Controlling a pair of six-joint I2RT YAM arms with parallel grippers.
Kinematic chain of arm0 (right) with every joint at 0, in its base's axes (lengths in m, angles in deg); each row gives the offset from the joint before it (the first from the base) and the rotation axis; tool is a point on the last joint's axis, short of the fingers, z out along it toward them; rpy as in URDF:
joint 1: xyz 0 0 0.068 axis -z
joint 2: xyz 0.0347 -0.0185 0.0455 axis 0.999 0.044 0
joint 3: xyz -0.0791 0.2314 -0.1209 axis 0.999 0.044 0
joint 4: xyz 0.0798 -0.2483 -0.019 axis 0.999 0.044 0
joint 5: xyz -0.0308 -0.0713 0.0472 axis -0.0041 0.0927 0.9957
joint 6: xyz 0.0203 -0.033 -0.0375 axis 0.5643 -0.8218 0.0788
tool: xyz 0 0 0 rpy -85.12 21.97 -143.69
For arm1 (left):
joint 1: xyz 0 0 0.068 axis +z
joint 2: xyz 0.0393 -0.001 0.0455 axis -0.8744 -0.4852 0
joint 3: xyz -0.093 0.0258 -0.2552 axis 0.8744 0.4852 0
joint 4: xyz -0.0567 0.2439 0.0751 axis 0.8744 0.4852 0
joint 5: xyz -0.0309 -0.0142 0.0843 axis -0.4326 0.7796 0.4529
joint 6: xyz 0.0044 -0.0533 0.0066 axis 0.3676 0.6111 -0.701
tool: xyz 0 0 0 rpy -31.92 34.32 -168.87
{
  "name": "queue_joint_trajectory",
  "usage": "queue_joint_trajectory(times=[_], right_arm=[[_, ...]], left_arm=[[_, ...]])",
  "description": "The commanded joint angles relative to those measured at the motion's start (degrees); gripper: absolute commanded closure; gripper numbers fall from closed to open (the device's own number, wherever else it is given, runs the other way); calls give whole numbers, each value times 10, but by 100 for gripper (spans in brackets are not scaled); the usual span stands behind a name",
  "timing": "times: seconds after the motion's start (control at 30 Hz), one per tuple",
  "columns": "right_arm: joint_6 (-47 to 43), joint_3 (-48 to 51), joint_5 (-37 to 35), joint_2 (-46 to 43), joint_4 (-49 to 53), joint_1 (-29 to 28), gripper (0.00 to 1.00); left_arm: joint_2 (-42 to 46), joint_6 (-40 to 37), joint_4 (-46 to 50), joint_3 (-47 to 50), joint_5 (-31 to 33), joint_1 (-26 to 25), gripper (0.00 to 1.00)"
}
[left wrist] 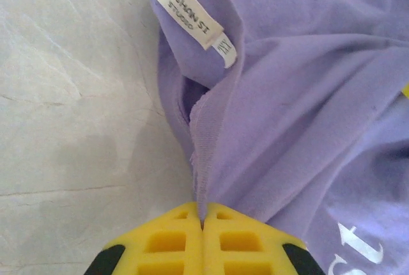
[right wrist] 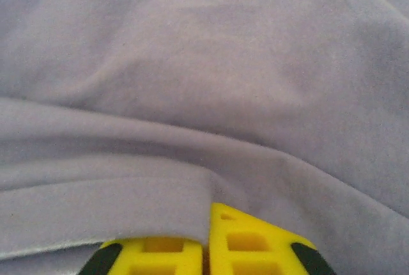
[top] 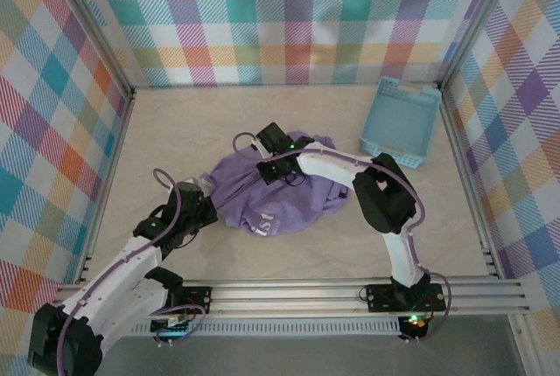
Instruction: Fold the inside-out t-shirt
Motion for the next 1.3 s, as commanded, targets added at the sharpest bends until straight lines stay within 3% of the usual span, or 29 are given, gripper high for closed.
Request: queue_joint_trajectory(times=[0.0,0.33,0.37,0.43,0.67,0.87,1.07,1.27], right_arm=[[0,39,30,-65,-19,11,97],[66,140,114,-153,-15,-29,100],[71,145,113,-156,-11,-36,99],[81,156,101,-161,-1,-46,86],[57,149,38,-151,1,-16,63],[32,117,72,-121,4,-12,56],[25,102,86,-101,14,-13,62],[18,129,56,-133,4,-33,50]], left_arm=[[-35,-10,50,-39,54,8,100],[-221,-49,80,-164,56,44,100],[-235,-53,86,-175,56,44,99],[-254,-60,97,-193,61,44,96],[-248,-70,99,-191,54,44,96],[-223,-67,91,-169,47,44,97],[-221,-70,85,-165,46,44,97],[-236,-70,87,-170,53,44,97]])
